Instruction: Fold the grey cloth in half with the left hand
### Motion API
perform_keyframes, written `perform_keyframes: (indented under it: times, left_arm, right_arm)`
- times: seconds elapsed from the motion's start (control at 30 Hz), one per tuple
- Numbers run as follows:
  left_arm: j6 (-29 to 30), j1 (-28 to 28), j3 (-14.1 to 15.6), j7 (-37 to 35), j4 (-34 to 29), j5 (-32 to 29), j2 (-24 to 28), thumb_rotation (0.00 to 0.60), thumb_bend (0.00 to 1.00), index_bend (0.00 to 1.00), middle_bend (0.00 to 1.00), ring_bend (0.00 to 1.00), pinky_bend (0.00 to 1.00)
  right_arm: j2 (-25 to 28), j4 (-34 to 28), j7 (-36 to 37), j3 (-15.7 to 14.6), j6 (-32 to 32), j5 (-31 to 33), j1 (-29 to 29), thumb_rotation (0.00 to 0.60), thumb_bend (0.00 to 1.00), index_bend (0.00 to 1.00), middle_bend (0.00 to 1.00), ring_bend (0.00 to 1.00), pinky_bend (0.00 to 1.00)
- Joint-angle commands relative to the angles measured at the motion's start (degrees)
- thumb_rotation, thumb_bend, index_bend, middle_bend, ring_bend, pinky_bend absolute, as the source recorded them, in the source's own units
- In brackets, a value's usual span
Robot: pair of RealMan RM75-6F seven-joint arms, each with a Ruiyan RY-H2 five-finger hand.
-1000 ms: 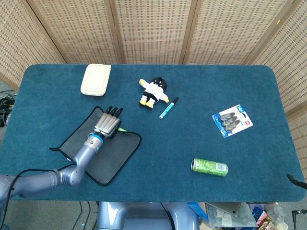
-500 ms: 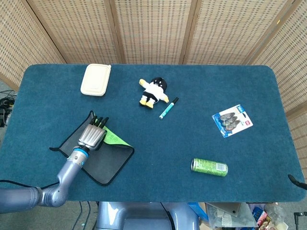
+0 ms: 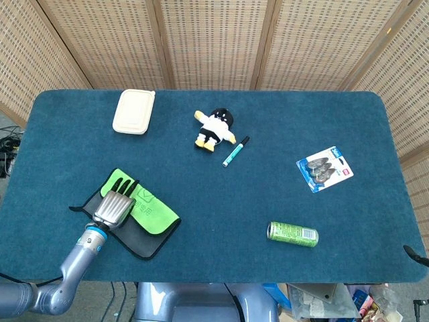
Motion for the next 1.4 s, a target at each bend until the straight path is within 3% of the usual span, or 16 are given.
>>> perform_keyframes:
  times: [0.03, 0.47, 1.4]
  left_arm:
    - [0.56, 0.87, 0.59, 0.35, -0.28, 0.93, 0.25, 0.600, 0.56, 0.62, 0.00, 0.00, 0.00]
    - [1.26, 3.78, 3.15, 4.03, -1.51, 2.33, 0.99, 0.600, 0.56, 0.62, 0.00, 0.00, 0.00]
    - [3.33, 6.81, 4.24, 12.02, -8.14, 1.62, 2.24, 0.600, 0.56, 0.62, 0.00, 0.00, 0.00]
  right_arm:
    - [0.06, -0.01, 0.14, -0.05, 0.11, -0.16, -0.06, 0.600, 0.00, 0.00, 0.00, 0.00, 0.00]
    - [0.22, -0.24, 0.56, -0.15, 0.44, -0.53, -0.22, 0.600, 0.00, 0.00, 0.00, 0.00, 0.00]
    - [0.60, -0.46, 1.73, -0.35, 1.07, -1.35, -0.56, 0.600, 0.00, 0.00, 0.00, 0.00, 0.00]
